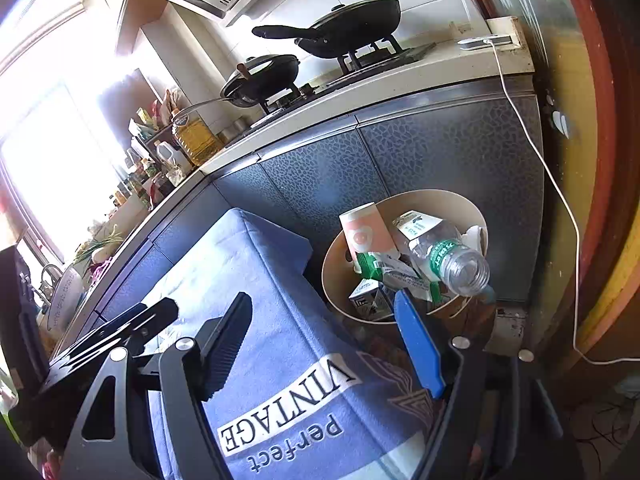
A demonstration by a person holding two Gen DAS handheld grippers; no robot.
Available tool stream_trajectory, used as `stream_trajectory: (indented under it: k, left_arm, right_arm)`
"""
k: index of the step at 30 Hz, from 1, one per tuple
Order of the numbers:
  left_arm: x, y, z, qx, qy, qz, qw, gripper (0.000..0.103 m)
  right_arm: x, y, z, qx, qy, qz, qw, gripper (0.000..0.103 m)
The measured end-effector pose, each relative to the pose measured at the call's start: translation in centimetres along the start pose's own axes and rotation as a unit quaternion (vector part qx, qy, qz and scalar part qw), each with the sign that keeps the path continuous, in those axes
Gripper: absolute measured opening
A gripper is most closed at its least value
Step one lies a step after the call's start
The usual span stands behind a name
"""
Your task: Collect trash
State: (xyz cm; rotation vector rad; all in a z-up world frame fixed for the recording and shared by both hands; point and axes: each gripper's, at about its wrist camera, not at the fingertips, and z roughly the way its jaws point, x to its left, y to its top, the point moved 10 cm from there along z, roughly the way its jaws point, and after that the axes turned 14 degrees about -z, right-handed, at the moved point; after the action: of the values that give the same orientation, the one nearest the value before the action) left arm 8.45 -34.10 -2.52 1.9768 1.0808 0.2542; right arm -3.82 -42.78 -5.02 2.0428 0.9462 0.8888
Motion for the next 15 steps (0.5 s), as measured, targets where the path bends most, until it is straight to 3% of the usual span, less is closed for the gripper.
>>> stream_trajectory:
  k: [2, 10, 15]
  left_arm:
    - [0.9, 0.1, -1.2, -0.014, 0.002, -0.006, 0.9999, 0.073]
    - [5.5, -0.5, -4.0, -0.034, 0.029, -0.035, 0.9984, 0.075]
    - [7.6, -0.7, -5.2, -0.046, 0.042, -0.042, 0.9972, 0.086]
  right_arm:
    - [0.9, -0.1, -0.2, 0.008, -0.001, -0.003, 1.0, 0.074]
    - [4.9, -0.3, -0.7, 0.01, -0.005, -0.028, 1.0, 0.08]
    - [6.7, -0.1, -1.0, 0.007, -0.016, -0.04, 0.999, 0.085]
